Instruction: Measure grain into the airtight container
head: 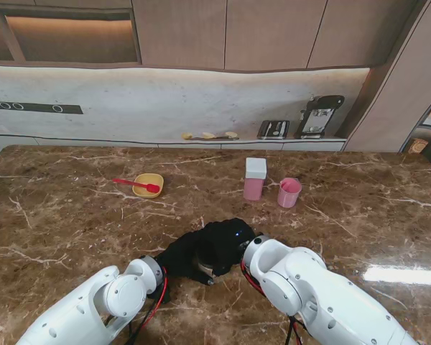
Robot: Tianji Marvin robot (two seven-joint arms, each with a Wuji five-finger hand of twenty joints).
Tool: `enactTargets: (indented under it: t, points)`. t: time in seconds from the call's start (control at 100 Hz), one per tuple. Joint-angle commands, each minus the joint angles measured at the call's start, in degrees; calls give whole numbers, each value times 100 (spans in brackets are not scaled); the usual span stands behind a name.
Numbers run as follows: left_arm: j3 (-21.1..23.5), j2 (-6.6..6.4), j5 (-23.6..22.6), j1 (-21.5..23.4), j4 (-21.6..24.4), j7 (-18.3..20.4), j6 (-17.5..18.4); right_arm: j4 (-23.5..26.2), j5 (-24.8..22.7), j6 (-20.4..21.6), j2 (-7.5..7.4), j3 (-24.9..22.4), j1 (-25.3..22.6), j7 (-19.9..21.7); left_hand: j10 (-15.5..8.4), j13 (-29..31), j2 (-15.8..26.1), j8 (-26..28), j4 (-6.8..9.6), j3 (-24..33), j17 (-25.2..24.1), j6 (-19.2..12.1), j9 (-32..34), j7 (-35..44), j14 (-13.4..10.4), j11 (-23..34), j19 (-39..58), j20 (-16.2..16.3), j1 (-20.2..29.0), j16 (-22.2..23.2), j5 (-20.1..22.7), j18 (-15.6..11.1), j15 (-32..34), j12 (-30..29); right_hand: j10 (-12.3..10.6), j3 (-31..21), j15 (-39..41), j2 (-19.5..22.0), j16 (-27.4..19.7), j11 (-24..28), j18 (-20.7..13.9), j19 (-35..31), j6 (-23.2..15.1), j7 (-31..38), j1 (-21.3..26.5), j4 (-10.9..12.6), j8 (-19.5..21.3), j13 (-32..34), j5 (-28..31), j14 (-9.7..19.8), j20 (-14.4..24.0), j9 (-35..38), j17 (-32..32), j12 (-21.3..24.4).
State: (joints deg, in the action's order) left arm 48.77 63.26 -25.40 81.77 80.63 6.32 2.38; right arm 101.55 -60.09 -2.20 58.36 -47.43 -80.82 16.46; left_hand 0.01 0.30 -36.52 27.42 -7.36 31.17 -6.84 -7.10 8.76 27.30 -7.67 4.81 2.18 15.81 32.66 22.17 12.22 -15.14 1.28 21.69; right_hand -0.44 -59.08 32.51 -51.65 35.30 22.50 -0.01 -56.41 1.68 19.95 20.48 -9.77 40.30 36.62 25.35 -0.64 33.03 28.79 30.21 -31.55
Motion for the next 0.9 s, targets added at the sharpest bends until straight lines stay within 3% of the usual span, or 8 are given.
enactTargets:
  t: [0.0, 0.11, 0.39, 0.69, 0.89]
  points:
    - [-94, -61, -18, 186, -360, 146, -103, -10, 48, 66, 27, -47, -72, 59, -129, 231, 980, 164, 221, 933, 491, -374, -72, 583, 1136, 35, 887, 492, 575, 155, 410, 1337, 367, 68, -115, -219, 288, 391, 162, 180, -91, -214, -247, 272, 657, -7, 239, 185, 199, 443, -18, 113, 69, -146]
    - [-95, -57, -12, 187, -361, 137, -110, 56, 204, 177, 26, -160, -133, 98, -130, 230, 980, 167, 223, 934, 494, -370, -66, 588, 1133, 42, 884, 492, 572, 159, 417, 1340, 368, 76, -154, -323, 242, 353, 144, 213, -90, -165, -287, 269, 1055, 71, 279, 82, 205, 451, -61, 53, -23, -202]
    - [-96, -53, 10, 205, -353, 133, -132, 134, 423, 261, 86, -471, -387, -254, -131, 236, 982, 175, 223, 929, 494, -383, -63, 598, 1129, 53, 880, 496, 552, 165, 416, 1344, 375, 81, -190, -332, 208, 249, 131, 345, -77, -127, -288, 242, 897, 55, 343, -21, 216, 434, -81, 41, -118, -358]
    - [-102, -59, 9, 190, -366, 149, -95, 485, -20, -89, 120, -1420, -1144, -434, -137, 235, 992, 170, 221, 924, 499, -367, -52, 588, 1126, 70, 891, 505, 542, 168, 398, 1347, 380, 79, -184, -320, 171, 346, 107, 311, -59, -56, -241, 174, 826, 36, 362, -64, 199, 415, -103, 11, -183, -389]
    - [-57, -75, -27, 201, -331, 185, -83, 852, -516, -409, 125, -2148, -1845, -305, -124, 232, 1007, 162, 224, 903, 498, -368, -47, 575, 1129, 76, 895, 505, 553, 164, 391, 1347, 373, 74, -156, -274, 174, 403, 108, 293, -32, -34, -209, 151, 826, 42, 376, -80, 188, 399, -99, -1, -223, -394]
